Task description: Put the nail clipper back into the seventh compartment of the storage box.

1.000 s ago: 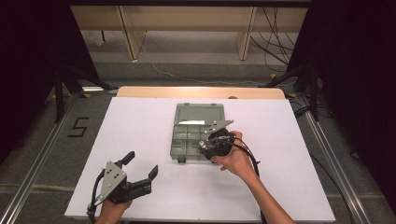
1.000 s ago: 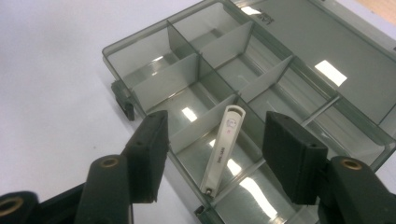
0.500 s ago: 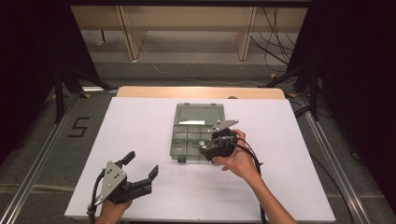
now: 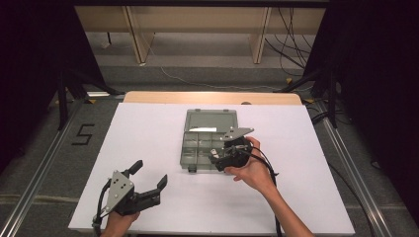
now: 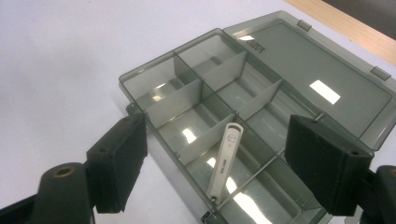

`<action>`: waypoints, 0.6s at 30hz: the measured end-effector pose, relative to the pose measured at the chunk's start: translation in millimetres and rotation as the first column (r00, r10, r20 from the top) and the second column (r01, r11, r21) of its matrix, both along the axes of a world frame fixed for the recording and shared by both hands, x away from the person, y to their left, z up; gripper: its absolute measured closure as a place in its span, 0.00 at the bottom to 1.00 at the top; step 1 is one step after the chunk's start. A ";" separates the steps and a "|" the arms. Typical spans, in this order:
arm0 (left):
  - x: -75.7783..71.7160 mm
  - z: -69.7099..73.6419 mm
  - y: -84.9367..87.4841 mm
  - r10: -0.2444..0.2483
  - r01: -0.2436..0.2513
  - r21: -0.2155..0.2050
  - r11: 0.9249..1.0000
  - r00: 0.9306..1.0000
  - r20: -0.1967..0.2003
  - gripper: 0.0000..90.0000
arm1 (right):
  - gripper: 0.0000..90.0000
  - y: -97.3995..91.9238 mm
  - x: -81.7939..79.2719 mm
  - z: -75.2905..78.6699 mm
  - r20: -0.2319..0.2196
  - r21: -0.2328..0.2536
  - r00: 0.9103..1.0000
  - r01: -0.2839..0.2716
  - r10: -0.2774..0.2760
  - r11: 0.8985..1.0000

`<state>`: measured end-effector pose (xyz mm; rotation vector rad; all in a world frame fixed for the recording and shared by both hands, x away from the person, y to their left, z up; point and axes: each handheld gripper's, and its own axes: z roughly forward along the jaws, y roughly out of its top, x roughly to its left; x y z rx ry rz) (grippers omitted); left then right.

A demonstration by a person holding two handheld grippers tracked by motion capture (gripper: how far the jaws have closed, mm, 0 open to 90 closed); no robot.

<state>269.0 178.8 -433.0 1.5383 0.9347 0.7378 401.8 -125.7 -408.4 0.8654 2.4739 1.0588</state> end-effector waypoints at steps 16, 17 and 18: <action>-0.1 0.0 0.3 0.002 -0.002 0.000 1.000 1.000 0.000 0.13 | 0.23 -2.0 -8.0 5.9 0.032 0.025 0.999 -0.008 0.008 1.000; -0.2 0.1 0.2 0.002 -0.002 0.000 1.000 1.000 0.000 0.13 | 0.23 -2.0 -8.0 5.9 0.032 0.025 0.999 -0.008 0.008 1.000; -0.2 0.1 0.1 0.001 -0.001 0.000 1.000 1.000 0.001 0.13 | 0.23 -2.4 -8.5 6.6 0.031 0.028 0.999 -0.016 0.015 0.999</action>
